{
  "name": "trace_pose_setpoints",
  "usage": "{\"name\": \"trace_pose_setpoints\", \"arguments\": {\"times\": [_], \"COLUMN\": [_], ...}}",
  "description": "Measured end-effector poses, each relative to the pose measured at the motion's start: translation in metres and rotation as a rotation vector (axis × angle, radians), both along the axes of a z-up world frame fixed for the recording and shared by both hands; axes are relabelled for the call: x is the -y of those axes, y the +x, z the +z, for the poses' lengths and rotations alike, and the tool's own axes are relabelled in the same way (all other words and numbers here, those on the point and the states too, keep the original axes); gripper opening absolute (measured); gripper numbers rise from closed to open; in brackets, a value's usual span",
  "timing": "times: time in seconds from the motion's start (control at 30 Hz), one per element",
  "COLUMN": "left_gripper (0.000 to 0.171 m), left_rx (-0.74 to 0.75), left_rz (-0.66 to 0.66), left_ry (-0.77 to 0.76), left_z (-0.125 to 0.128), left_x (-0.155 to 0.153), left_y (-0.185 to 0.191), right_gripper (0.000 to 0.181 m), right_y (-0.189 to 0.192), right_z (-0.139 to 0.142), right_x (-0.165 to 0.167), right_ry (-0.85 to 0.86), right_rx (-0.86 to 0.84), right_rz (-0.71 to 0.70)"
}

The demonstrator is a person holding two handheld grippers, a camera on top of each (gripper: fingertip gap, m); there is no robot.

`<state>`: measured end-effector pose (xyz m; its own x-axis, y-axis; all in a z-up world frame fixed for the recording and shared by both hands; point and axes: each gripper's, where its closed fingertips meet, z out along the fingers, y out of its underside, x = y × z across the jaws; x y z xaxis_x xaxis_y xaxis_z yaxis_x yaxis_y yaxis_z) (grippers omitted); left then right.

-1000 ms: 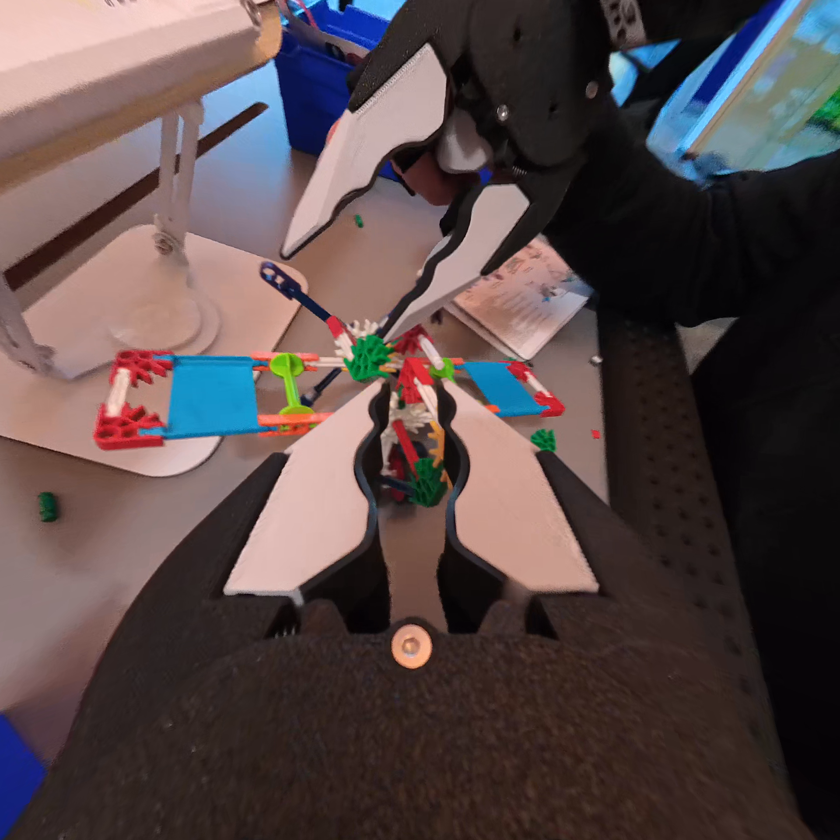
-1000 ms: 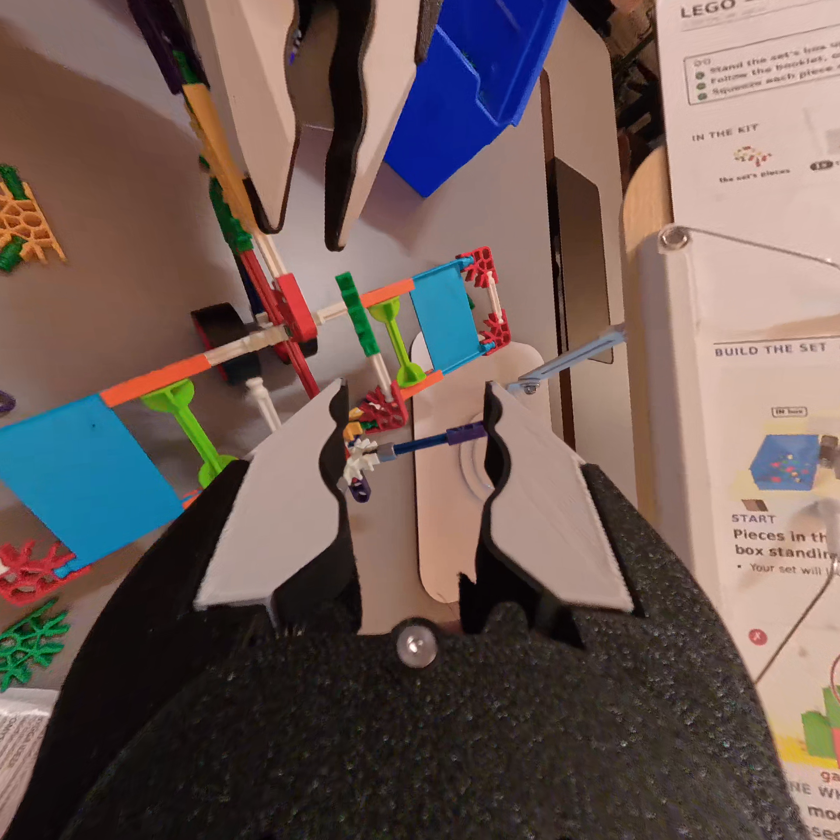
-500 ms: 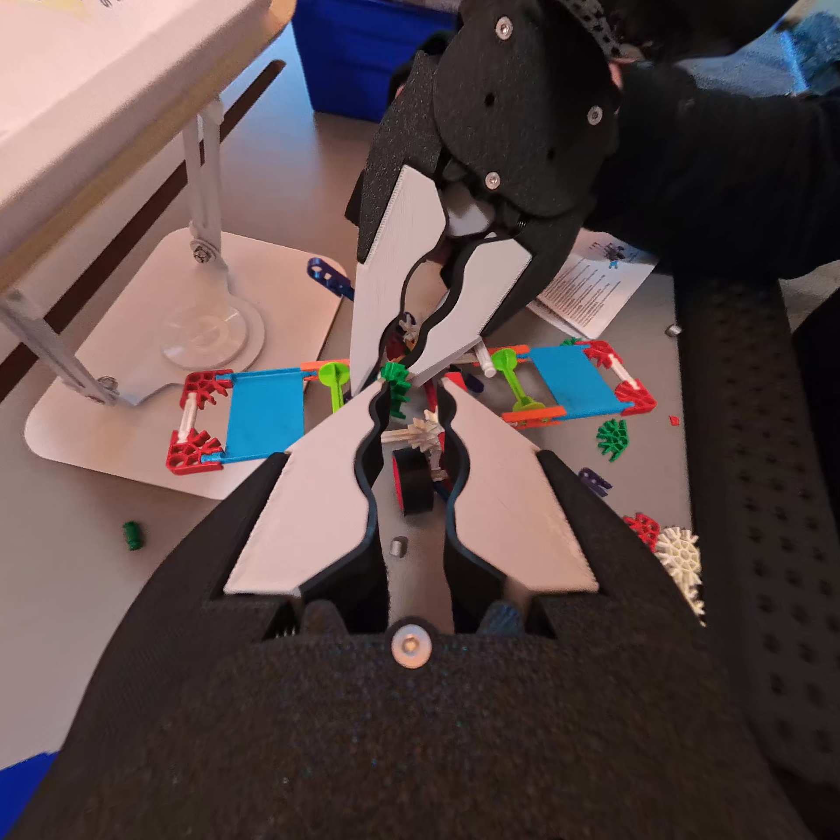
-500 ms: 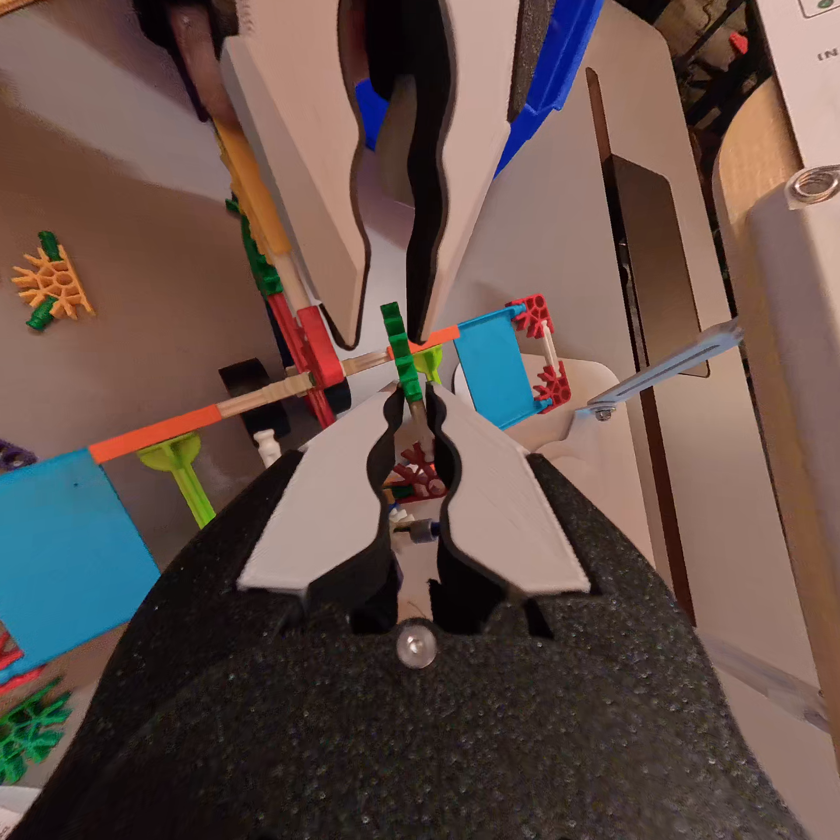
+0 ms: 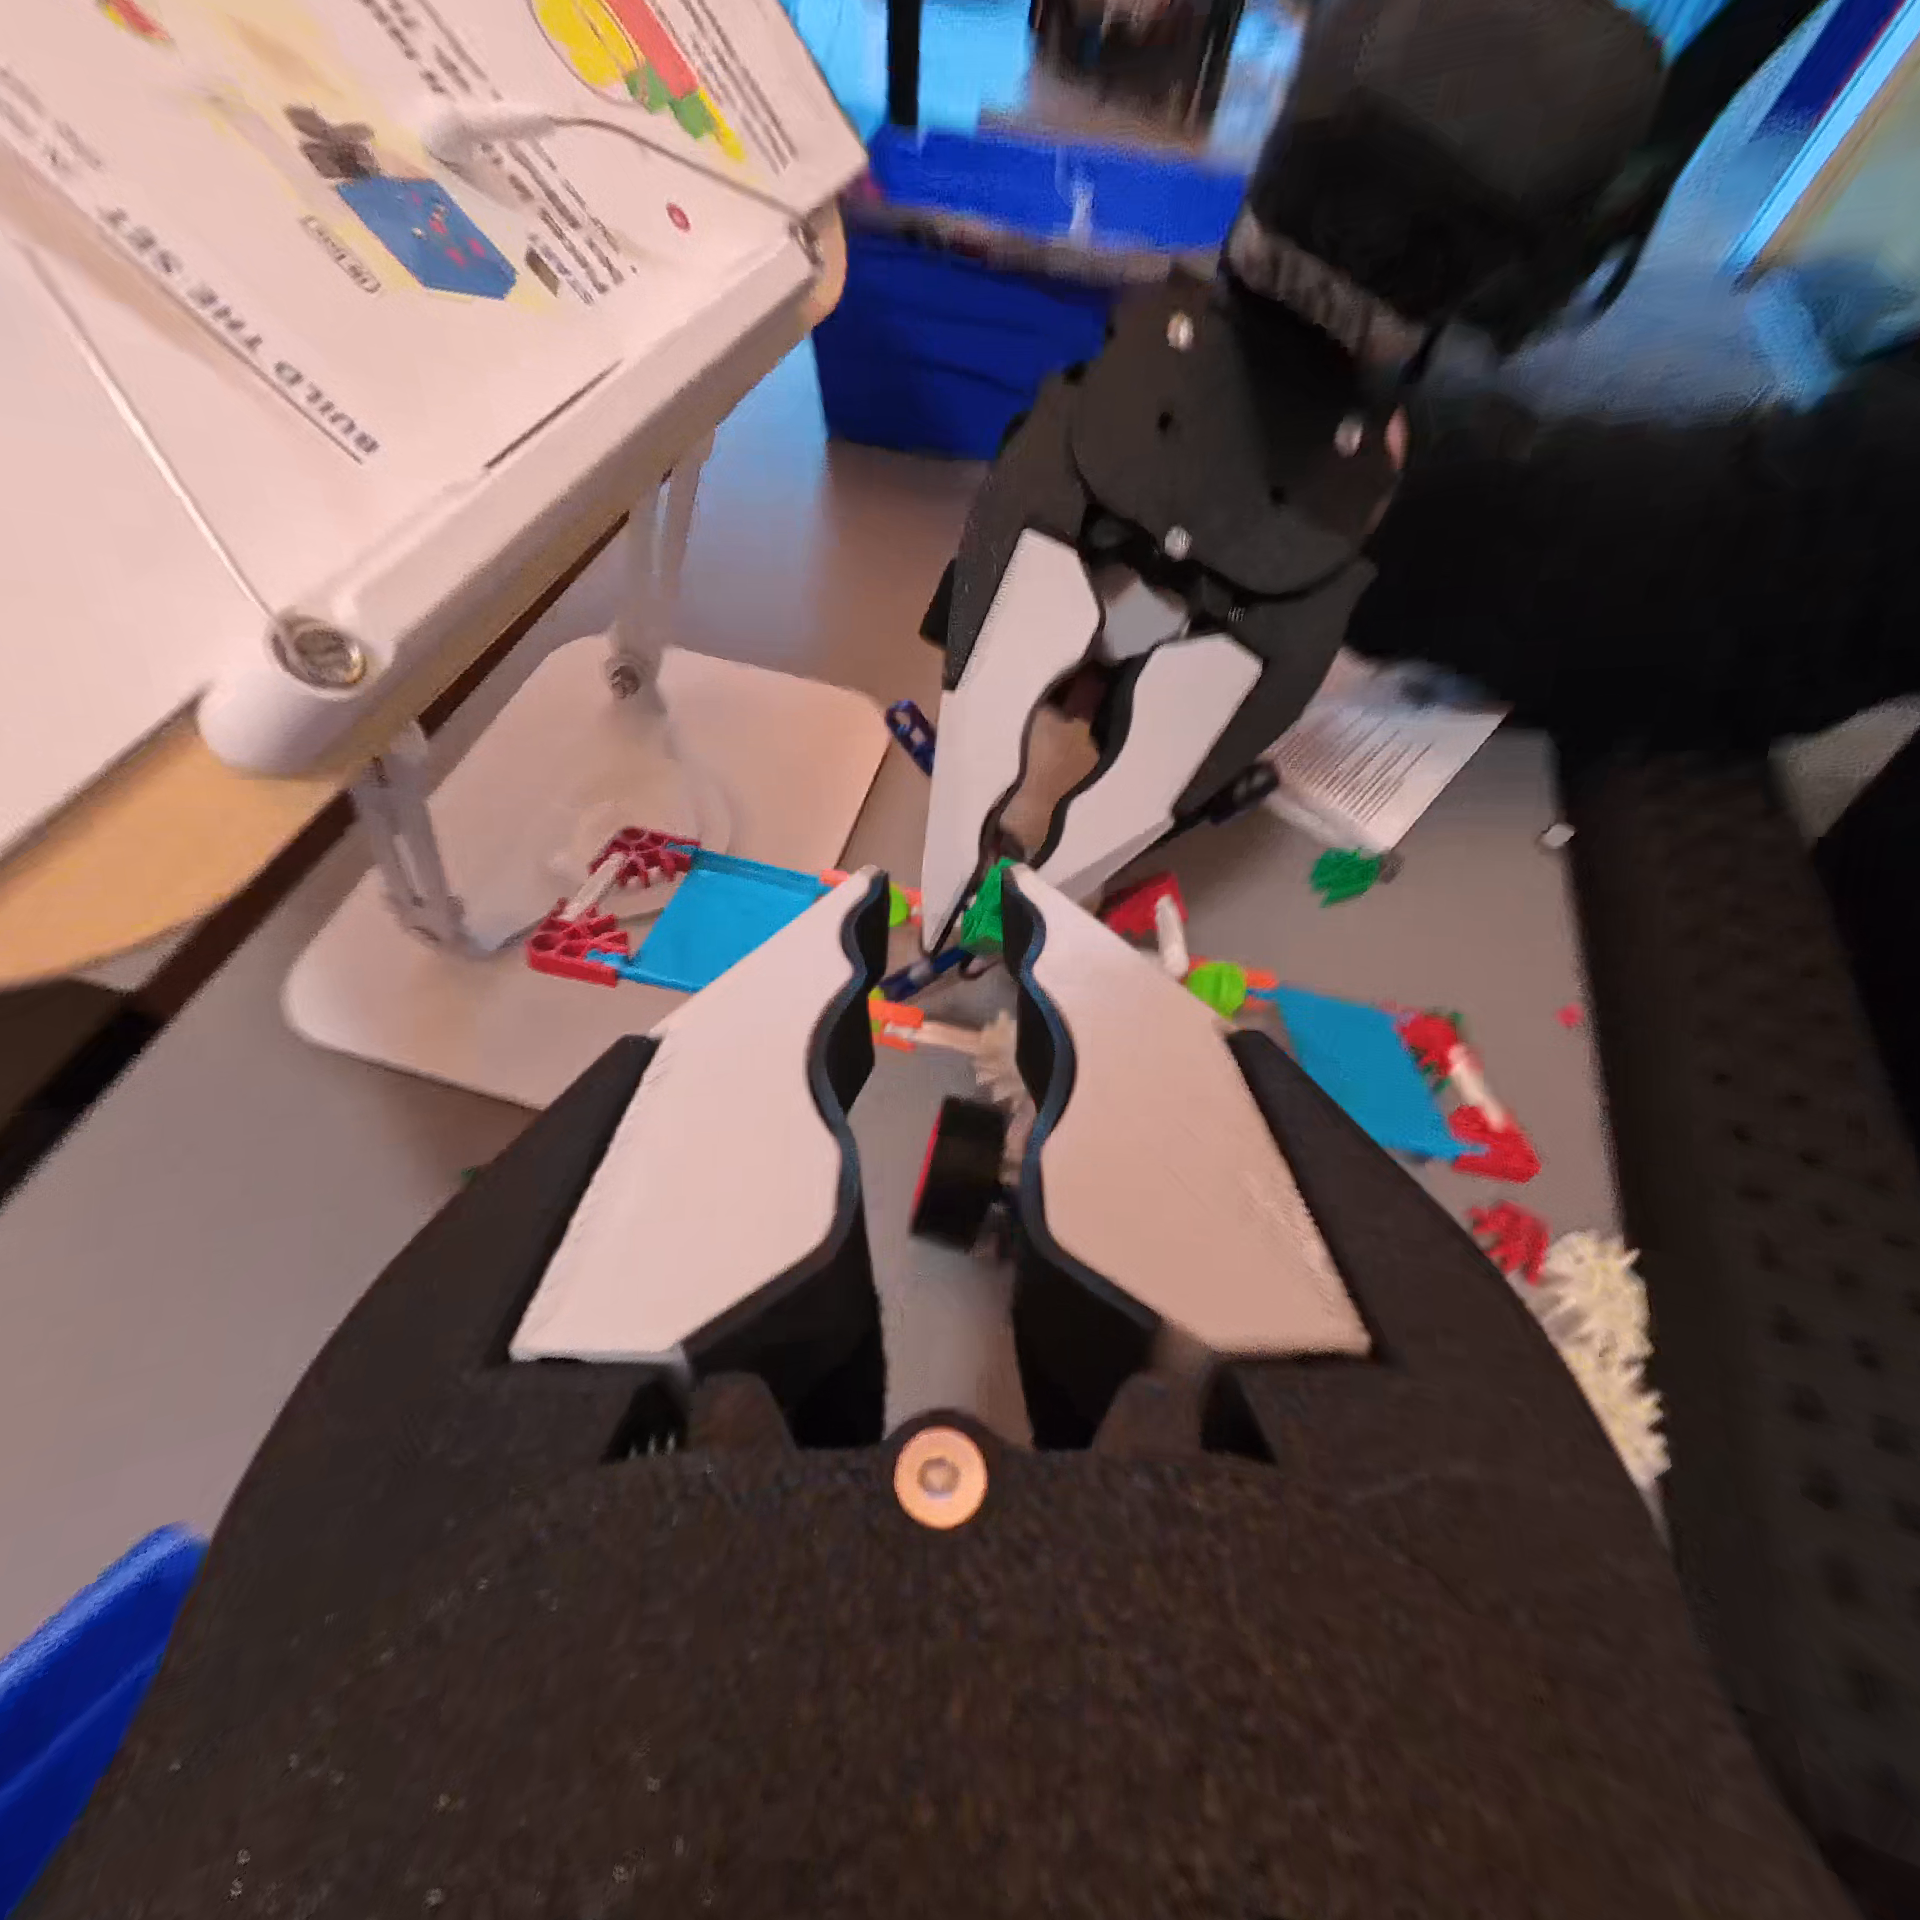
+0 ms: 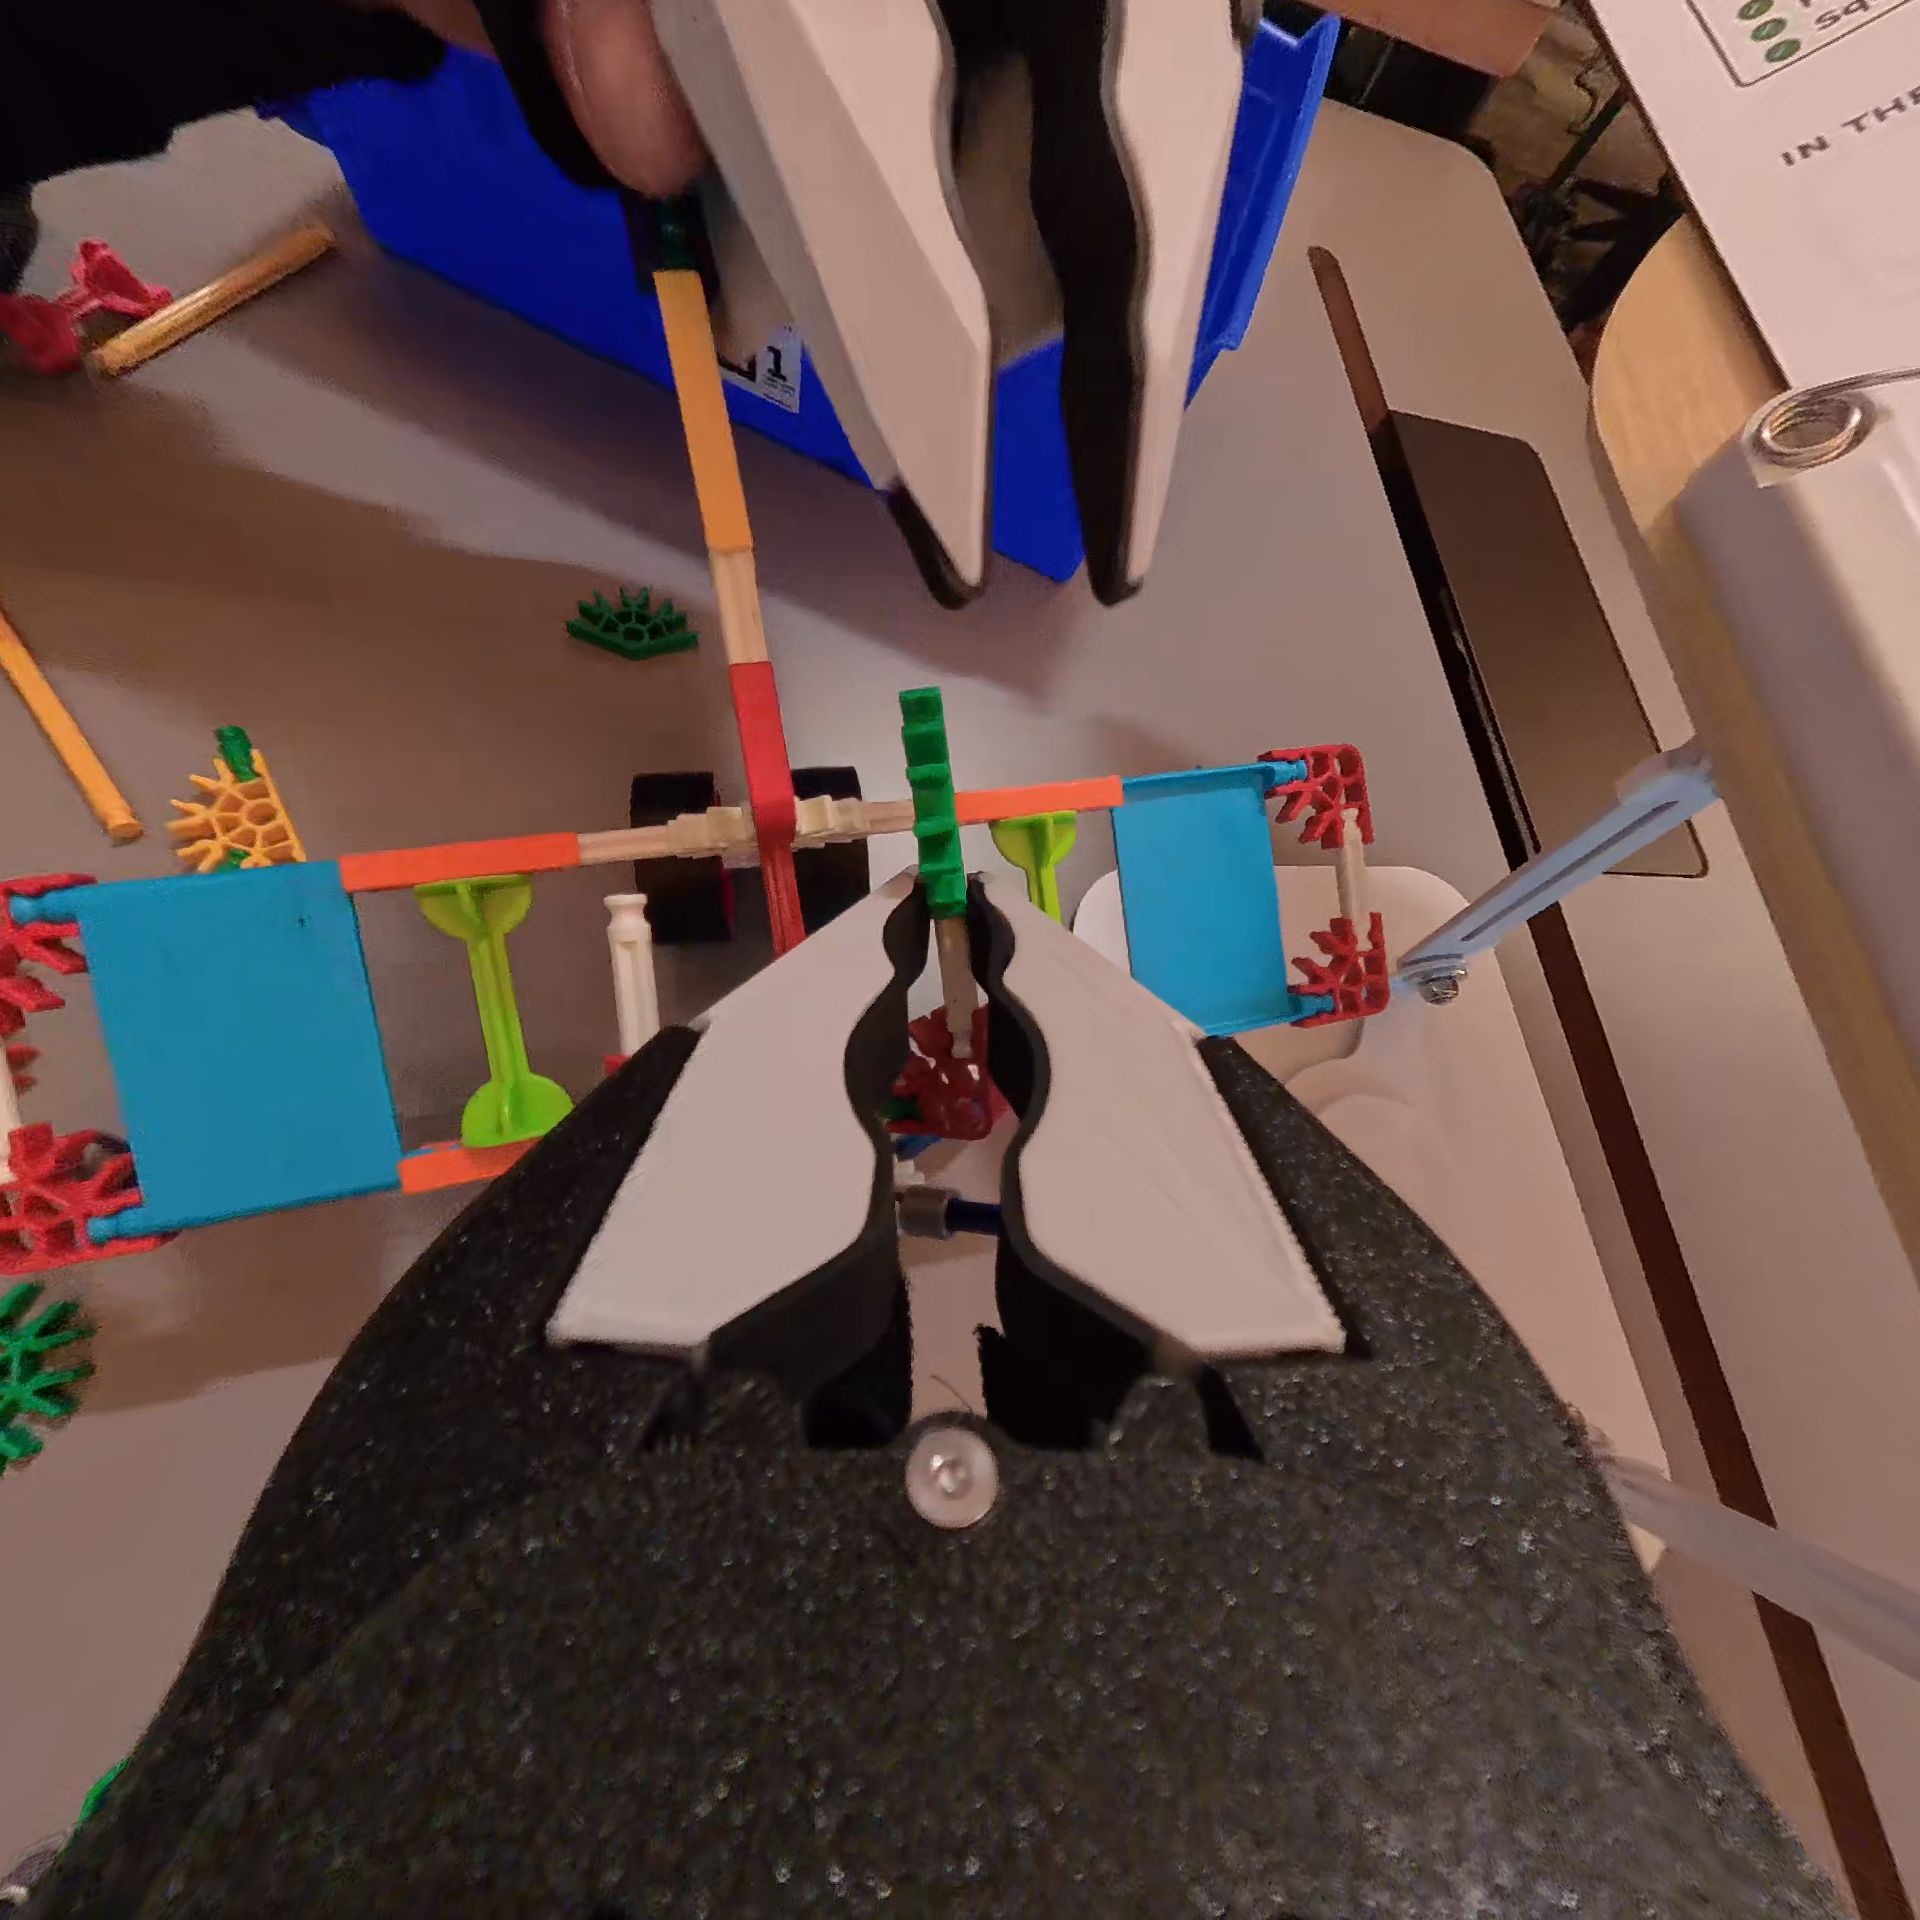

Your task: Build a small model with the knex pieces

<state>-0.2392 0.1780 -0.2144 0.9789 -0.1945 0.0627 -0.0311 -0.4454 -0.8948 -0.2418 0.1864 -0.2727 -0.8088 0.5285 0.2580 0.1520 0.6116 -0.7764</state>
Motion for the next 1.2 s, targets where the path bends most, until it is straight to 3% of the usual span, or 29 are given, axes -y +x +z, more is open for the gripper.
{"name": "trace_pose_setpoints", "arguments": {"times": [0.1, 0.23, 0.43, 0.63, 0.83, 1.03, 1.2], "left_gripper": [0.027, 0.026, 0.023, 0.02, 0.01, 0.006, 0.005], "left_rx": [-0.21, -0.239, -0.172, -0.144, -0.179, -0.203, -0.205], "left_rz": [0.036, 0.013, -0.036, -0.214, -0.206, -0.183, -0.185], "left_ry": [-0.151, -0.286, -0.299, -0.357, -0.311, -0.305, -0.31], "left_z": [-0.005, -0.023, -0.023, -0.037, -0.04, -0.039, -0.039], "left_x": [0.002, -0.002, 0.002, -0.003, -0.008, -0.007, -0.008], "left_y": [-0.001, 0.006, 0.006, 0.025, 0.021, 0.015, 0.016], "right_gripper": [0.007, 0.009, 0.008, 0.009, 0.008, 0.016, 0.004], "right_y": [-0.002, 0.0, 0.003, 0.004, 0.004, 0.002, 0.004], "right_z": [0.0, -0.003, -0.003, -0.003, -0.002, -0.002, -0.004], "right_x": [0.0, 0.003, 0.004, 0.007, 0.009, -0.005, 0.0], "right_ry": [-0.015, -0.019, -0.044, -0.042, -0.061, 0.133, 0.177], "right_rx": [0.014, 0.054, 0.079, 0.074, 0.071, -0.021, -0.066], "right_rz": [-0.018, -0.028, -0.011, -0.011, -0.003, -0.038, -0.004]}}
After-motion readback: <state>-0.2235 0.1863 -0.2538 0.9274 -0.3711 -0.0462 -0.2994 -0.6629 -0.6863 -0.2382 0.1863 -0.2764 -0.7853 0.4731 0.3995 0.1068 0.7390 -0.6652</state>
